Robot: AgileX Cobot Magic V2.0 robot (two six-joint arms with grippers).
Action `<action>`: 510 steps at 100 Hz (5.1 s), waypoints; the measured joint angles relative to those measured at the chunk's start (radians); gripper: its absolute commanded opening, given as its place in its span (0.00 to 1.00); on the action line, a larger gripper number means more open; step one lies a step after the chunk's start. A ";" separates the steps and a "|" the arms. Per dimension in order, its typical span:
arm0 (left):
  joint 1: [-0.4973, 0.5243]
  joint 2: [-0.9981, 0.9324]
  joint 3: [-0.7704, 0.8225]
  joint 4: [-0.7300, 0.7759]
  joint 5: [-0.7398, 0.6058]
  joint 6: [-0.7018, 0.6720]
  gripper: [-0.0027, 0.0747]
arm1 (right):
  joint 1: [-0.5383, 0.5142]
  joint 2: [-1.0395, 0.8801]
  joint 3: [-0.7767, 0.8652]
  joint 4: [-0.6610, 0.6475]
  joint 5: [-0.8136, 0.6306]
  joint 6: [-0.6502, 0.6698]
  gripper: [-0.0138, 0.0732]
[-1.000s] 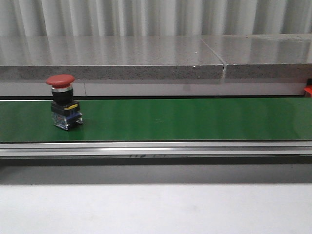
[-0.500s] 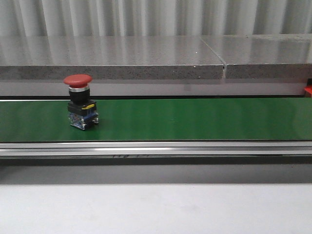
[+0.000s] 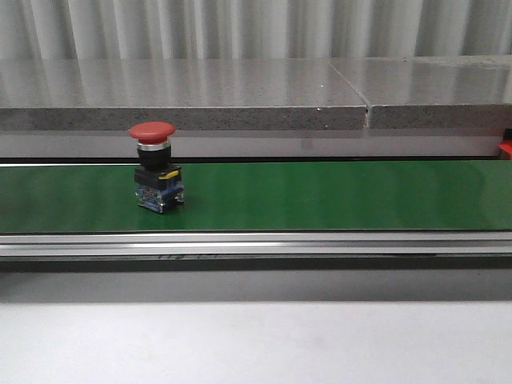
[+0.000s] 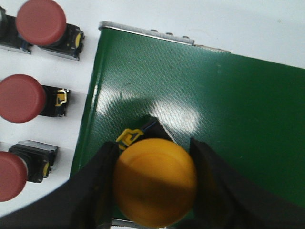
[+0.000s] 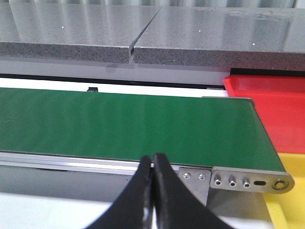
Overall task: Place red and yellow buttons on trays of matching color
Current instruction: 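Set the yellow button on the green belt and release it, then position the right gripper above the belt as the red button arrives, then grasp the red button on the belt with the right gripper and lift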
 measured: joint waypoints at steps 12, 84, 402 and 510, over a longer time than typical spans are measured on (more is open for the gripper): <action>0.000 0.037 -0.002 0.002 0.000 0.002 0.01 | 0.000 0.000 0.000 0.000 0.000 0.000 0.05; -0.053 0.066 -0.090 0.012 0.068 0.027 0.88 | 0.000 0.000 0.000 0.000 0.000 0.000 0.05; -0.169 -1.112 0.699 -0.025 -0.289 0.034 0.01 | 0.043 0.864 -0.822 0.233 0.571 -0.166 0.87; -0.169 -1.112 0.699 -0.025 -0.291 0.034 0.01 | 0.192 1.586 -1.099 0.244 0.468 -0.295 0.40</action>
